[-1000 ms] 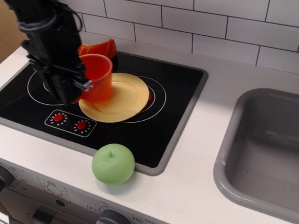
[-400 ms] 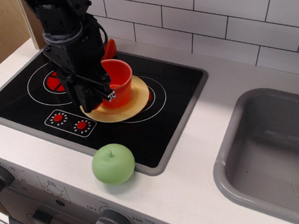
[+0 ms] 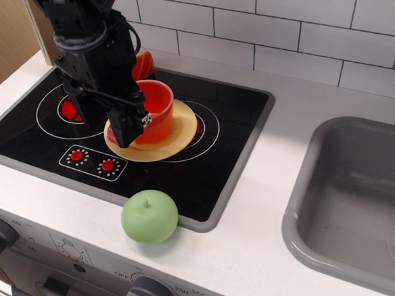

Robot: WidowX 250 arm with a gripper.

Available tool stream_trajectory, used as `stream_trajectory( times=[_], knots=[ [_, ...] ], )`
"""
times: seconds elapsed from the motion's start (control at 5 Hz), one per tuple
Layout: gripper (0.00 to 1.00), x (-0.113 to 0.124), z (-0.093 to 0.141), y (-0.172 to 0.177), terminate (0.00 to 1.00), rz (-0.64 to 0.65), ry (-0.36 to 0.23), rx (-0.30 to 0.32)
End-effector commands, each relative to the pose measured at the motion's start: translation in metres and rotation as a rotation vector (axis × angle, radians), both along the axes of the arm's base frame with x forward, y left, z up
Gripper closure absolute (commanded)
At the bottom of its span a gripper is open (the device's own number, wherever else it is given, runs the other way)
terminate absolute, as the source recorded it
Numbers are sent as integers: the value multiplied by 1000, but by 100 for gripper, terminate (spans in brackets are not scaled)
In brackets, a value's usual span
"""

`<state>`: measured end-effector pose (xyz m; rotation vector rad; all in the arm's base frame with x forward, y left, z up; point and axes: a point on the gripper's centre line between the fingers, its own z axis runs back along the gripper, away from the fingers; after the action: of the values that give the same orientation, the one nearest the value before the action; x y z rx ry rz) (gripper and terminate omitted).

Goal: Put cup on plate

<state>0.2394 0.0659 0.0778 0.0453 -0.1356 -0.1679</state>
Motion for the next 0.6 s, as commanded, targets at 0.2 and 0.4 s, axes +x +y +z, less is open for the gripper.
stream_trajectory(
  times=[0.2, 0.4],
  knots=[
    [0, 6, 46, 12, 0, -26, -56, -11],
    [0, 6, 46, 12, 0, -26, -56, -11]
  ],
)
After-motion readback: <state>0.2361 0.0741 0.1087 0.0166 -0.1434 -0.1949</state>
